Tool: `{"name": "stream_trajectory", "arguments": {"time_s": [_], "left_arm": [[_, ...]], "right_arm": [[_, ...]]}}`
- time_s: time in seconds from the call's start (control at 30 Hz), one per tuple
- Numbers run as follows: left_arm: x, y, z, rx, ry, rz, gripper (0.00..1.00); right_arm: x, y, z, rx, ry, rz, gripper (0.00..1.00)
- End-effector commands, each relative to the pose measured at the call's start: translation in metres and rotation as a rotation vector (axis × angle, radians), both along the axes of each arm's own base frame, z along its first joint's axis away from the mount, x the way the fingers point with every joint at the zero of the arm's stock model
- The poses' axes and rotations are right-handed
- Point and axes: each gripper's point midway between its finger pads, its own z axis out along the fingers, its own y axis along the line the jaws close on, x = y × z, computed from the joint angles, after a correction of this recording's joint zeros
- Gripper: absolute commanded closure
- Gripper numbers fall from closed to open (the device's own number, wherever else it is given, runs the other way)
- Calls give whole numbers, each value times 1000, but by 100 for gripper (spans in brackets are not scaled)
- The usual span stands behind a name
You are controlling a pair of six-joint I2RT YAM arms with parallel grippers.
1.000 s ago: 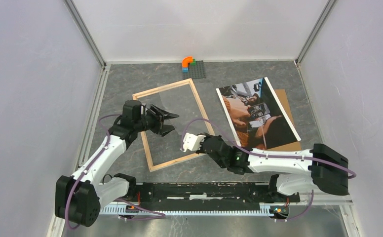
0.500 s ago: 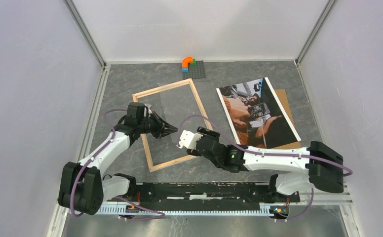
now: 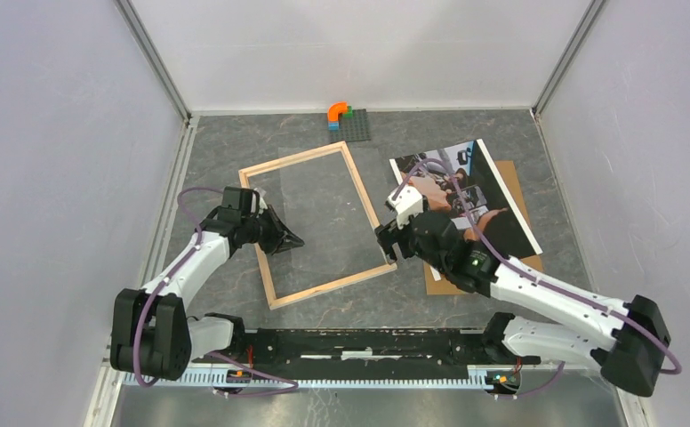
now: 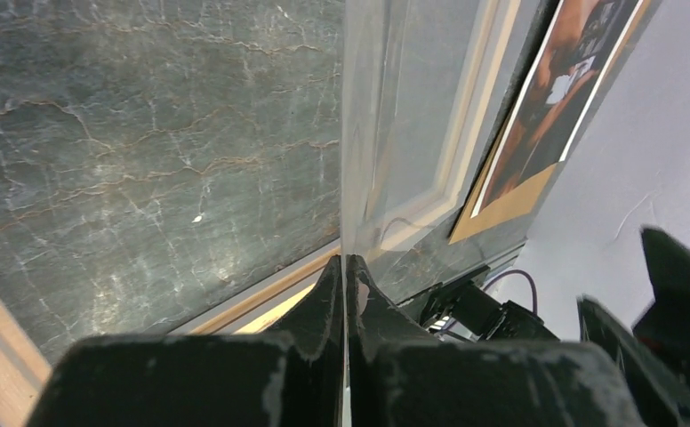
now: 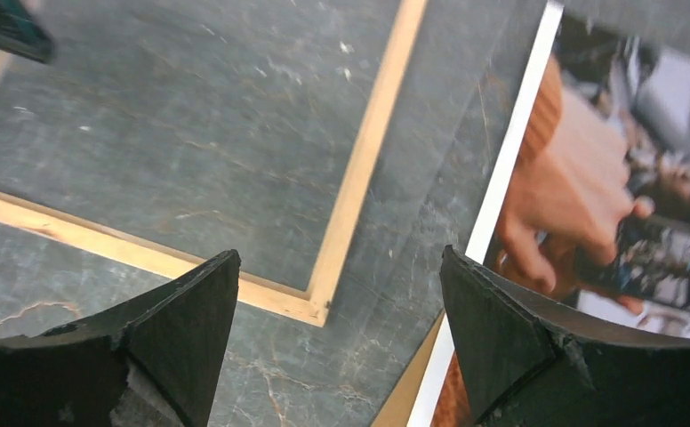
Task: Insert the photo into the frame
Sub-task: Adjust the photo frame item on the photo frame.
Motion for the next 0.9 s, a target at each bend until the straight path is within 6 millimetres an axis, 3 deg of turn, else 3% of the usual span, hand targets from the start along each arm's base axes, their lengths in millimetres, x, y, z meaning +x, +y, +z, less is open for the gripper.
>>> {"name": "stream_trajectory", "arguments": {"time_s": [0.0,0.23,0.37,0.63,0.77,0.87], "left_arm": [[-3,18,-11,76,-19,-25,98],[-4,18,-6,10,-33,-53,98],[-5,19,-2,-6,-47,-65,97],[-6,12,5,-61,-63,-94,96],[-5,12,5,-64,-69,-96,95],[-5,11,5,-76,-67,-98,94]], "right_arm": [[11,3,-33,153,188,4,12],[37,-15,-75,419,502,16,14],[33,-8,-90,543,643,92,20],[49,-10,-120,636,755,48,26],[58,-4,-124,667,775,60,27],[61,2,-116,717,781,89,29]]}}
